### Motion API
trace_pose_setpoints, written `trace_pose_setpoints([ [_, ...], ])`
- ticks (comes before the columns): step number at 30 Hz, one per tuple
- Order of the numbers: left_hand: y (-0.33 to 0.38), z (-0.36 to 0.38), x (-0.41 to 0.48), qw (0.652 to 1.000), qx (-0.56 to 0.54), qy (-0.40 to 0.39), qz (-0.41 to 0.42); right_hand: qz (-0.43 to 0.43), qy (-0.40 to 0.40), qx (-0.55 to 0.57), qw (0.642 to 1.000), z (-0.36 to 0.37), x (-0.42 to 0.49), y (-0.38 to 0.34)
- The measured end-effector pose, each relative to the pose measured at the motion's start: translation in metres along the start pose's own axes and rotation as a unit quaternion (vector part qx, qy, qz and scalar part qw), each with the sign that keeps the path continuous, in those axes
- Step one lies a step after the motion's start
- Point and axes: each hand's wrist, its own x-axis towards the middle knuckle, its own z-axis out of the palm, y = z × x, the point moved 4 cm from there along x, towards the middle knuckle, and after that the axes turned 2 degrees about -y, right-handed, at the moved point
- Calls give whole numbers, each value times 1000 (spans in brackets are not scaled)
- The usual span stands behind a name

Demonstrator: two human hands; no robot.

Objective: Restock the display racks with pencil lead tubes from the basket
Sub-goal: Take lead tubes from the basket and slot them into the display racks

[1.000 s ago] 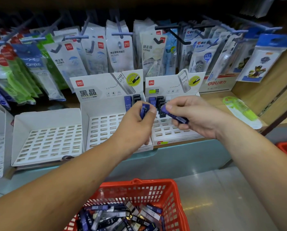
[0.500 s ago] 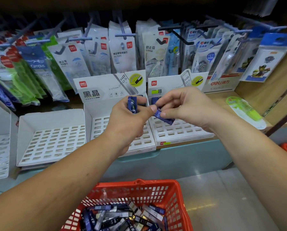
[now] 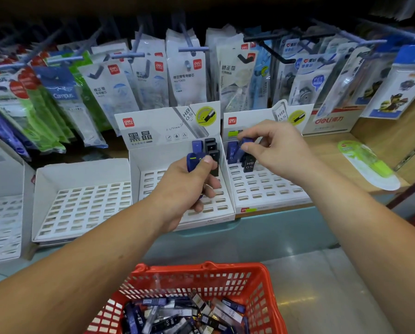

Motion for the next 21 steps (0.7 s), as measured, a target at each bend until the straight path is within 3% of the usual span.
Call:
trace_pose_setpoints([
  [9,-3,-2,1,999,-7,-43,11,-3,15,-45,999,9,3,-1],
  [21,-7,-4,-5,998,26,-52,1,-30,-60,-207,976,16,3,-10],
])
